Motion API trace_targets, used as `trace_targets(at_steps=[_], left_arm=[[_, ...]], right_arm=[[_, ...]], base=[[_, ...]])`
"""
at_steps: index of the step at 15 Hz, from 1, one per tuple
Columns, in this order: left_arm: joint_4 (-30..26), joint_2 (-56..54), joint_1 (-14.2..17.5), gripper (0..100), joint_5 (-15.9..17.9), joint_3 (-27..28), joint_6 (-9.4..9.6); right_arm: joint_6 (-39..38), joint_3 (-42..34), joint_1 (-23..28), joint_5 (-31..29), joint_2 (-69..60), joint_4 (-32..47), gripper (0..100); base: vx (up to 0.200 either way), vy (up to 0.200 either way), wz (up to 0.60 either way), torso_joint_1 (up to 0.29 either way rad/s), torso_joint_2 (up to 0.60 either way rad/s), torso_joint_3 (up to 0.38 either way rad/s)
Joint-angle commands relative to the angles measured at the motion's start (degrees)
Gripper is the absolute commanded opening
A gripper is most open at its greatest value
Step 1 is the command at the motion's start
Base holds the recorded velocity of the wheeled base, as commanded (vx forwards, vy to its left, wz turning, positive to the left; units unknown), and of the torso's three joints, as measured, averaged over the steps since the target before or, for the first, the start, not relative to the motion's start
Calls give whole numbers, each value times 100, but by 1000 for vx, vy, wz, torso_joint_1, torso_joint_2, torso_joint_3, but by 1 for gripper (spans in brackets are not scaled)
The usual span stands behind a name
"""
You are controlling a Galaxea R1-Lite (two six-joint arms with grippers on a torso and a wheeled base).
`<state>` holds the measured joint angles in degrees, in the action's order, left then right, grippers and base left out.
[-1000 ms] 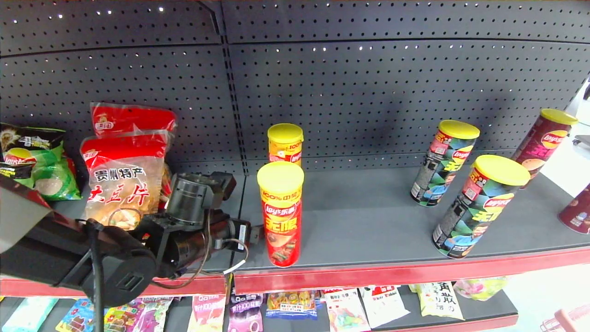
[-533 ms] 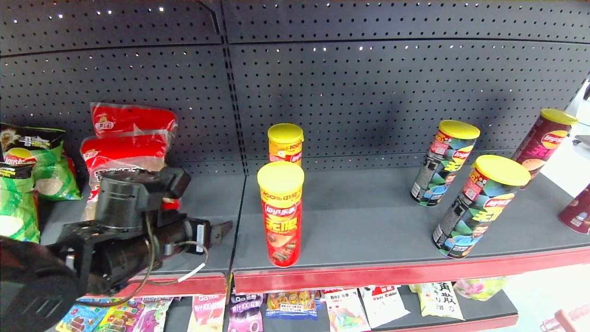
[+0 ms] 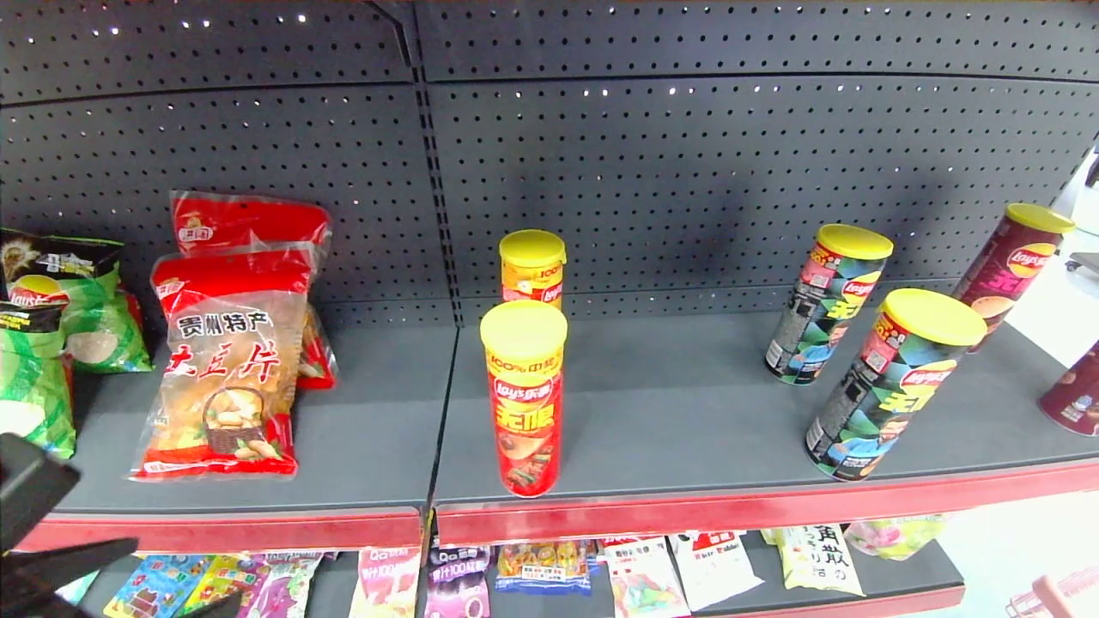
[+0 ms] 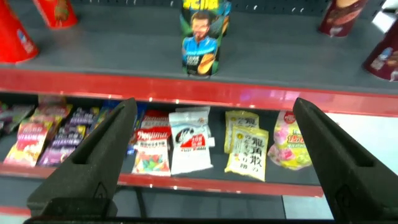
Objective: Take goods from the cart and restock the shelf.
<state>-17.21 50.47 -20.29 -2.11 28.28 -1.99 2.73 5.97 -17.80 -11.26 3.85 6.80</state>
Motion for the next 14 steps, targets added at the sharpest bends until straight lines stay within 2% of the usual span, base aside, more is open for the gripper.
trace_targets(at_steps=[1, 4, 7, 14], left_arm=[[-625, -1391, 69, 100, 149, 257, 23], [-617, -1602, 86, 100, 105, 248, 32], [-625, -1716, 86, 100, 53, 204, 23], [-573, -1786, 86, 100, 44, 213, 58]], right_arm=[[35, -158, -83, 45, 212, -39, 100], [35, -167, -83, 37, 274, -39, 100], [96, -158, -83, 28, 186, -47, 100], [96, -158, -92, 28, -42, -47, 100]], base=[[0, 0, 0, 0, 0, 0], [0, 0, 0, 0, 0, 0], [-200, 0, 0, 2, 4, 1], [0, 0, 0, 0, 0, 0]])
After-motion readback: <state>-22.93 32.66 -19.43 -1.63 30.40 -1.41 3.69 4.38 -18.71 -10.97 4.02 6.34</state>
